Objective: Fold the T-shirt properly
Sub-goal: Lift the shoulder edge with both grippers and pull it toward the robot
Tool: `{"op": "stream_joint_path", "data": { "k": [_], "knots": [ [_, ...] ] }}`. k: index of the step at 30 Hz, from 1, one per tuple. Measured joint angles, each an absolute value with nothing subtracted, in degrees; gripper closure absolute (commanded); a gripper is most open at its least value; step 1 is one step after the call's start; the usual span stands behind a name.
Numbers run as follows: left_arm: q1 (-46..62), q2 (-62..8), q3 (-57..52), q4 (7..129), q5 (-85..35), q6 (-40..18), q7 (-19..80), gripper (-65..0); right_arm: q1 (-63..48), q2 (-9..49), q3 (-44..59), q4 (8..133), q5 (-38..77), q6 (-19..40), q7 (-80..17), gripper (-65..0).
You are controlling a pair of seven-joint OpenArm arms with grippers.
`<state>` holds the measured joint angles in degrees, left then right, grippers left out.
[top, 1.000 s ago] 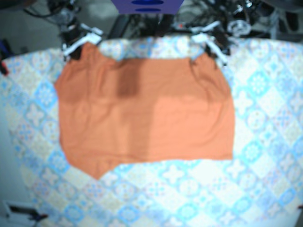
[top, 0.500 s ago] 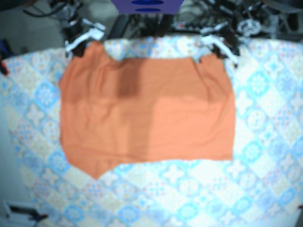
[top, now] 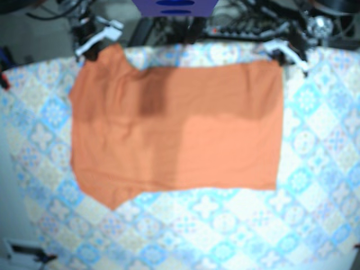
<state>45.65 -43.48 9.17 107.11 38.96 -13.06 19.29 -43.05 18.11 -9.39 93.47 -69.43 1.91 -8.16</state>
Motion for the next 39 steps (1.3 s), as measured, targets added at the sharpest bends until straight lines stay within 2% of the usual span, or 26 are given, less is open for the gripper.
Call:
{"op": "stream_joint_path", "data": {
  "k": [15, 29, 39],
  "knots": [
    [53.3, -43.7, -0.4, 107.1, 34.4, -12.6, 14.8, 0.0, -46.7, 18.2, -1.9, 95.3, -69.4, 1.9, -4.3, 0.0],
    [56.9, -43.6, -0.5, 107.3, 34.3, -12.7, 14.5, 0.0, -50.4, 20.1, -0.9, 97.5, -67.0, 1.2, -4.0, 0.0],
    [60.5, -43.7, -0.9, 110.1, 34.2, -12.7, 14.7, 0.0, -54.3, 21.2, -0.8, 97.6, -67.0, -2.4, -4.1, 0.0]
  ]
}}
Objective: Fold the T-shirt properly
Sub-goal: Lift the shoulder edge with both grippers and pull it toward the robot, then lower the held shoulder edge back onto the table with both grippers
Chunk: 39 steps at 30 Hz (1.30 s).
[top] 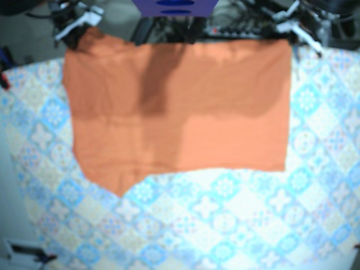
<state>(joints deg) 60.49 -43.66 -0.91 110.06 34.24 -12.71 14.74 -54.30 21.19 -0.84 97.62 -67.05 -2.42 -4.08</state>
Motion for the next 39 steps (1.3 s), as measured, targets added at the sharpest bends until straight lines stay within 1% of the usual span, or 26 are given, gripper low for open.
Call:
{"op": "stream_joint_path", "data": {
  "k": [7, 10, 13, 17, 30, 34, 39],
  "knots": [
    [62.8, -43.7, -2.5, 110.3, 34.4, -12.6, 14.7, 0.0, -55.9, 21.3, -0.9, 97.8, -67.0, -3.0, -4.1, 0.0],
    [64.8, -43.8, -2.5, 110.3, 34.4, -10.2, 14.5, 0.0, -56.5, 21.4, -1.0, 98.5, -67.0, -3.2, -4.3, 0.0],
    [66.8, -45.3, -2.3, 110.3, 34.3, -9.7, 14.4, 0.0, -57.4, 21.4, -1.0, 99.8, -67.0, -3.4, -4.1, 0.0],
    [67.4, -45.6, -2.3, 110.3, 34.2, -7.5, 14.5, 0.0, -58.4, 21.4, -1.0, 100.7, -67.0, -3.4, -4.3, 0.0],
    [66.8, -45.6, -2.4, 110.3, 34.2, -7.4, 14.6, 0.0, -58.8, 21.4, -0.9, 102.9, -67.0, -3.3, -4.5, 0.0],
    [65.8, -45.5, -2.3, 110.3, 34.2, -7.7, 14.6, 0.0, -58.7, 21.3, -0.9, 102.9, -67.0, -3.3, -7.1, 0.0],
    [64.8, -45.6, -2.5, 110.3, 34.2, -7.3, 14.5, 0.0, -58.8, 21.3, -0.9, 103.7, -67.0, -3.3, -7.2, 0.0]
  ]
}}
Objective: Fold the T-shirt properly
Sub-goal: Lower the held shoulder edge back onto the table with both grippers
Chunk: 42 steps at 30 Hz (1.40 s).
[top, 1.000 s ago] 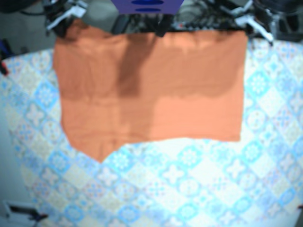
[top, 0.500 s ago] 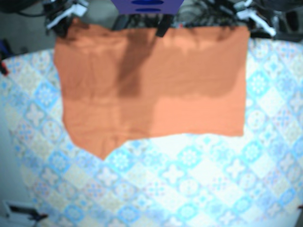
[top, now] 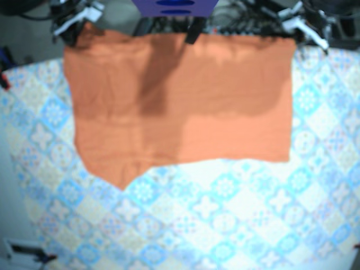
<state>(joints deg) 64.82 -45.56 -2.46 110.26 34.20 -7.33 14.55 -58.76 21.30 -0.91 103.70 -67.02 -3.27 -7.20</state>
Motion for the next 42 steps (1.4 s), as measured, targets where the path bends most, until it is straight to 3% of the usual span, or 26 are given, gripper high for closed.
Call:
{"op": "stream_joint_path", "data": {
  "k": [29, 32, 42],
  "knots": [
    [55.9, -45.4, -2.3, 110.0, 34.2, -8.0, 15.0, 0.0, -49.7, 21.0, -1.4, 105.1, -67.0, 0.9, -7.8, 0.0],
    [54.7, -45.3, -2.3, 110.0, 34.1, -8.0, 15.0, 0.0, -48.2, 20.9, -1.4, 105.0, -67.0, 4.8, -7.7, 0.0],
    [49.7, -45.0, -1.5, 109.8, 34.2, -8.4, 17.8, 0.0, -42.0, 20.9, -1.5, 104.6, -67.0, 8.9, -7.7, 0.0]
  ]
}}
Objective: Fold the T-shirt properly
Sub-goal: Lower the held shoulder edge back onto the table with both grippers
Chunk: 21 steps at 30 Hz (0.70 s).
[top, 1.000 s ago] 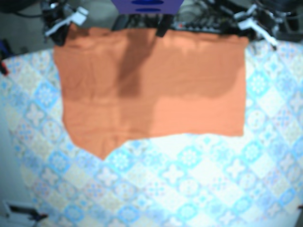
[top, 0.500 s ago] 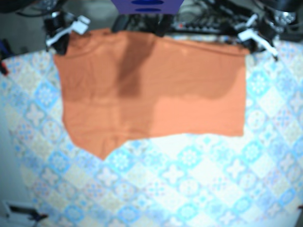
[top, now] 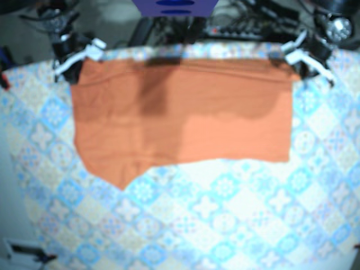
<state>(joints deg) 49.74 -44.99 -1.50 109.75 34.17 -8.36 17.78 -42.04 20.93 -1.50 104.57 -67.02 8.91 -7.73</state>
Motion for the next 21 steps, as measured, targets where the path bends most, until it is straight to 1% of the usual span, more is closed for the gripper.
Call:
{"op": "stream_joint_path", "data": {
  "k": [2, 4, 7, 11, 21],
  "knots": [
    [47.7, -44.9, -0.1, 109.1, 34.2, -8.2, 18.2, 0.0, -40.5, 21.0, -2.5, 104.4, -67.0, 9.3, -8.2, 0.0],
    [46.5, -44.7, 0.3, 108.2, 34.1, -9.5, 17.4, 0.0, -38.3, 20.9, -4.1, 103.8, -67.0, 9.6, -8.1, 0.0],
    [44.5, -42.5, 0.2, 106.7, 34.1, -10.2, 18.6, 0.0, -35.9, 20.8, -5.3, 102.0, -67.0, 8.9, -7.4, 0.0],
    [41.2, -40.6, 0.3, 104.6, 34.0, -13.3, 17.8, 0.0, -34.3, 21.0, -7.0, 98.8, -67.1, 9.7, -8.1, 0.0],
    [38.7, -40.6, 0.1, 100.9, 34.1, -13.4, 17.9, 0.0, -30.2, 21.1, -7.2, 93.5, -67.0, 9.4, -7.7, 0.0]
  ]
}}
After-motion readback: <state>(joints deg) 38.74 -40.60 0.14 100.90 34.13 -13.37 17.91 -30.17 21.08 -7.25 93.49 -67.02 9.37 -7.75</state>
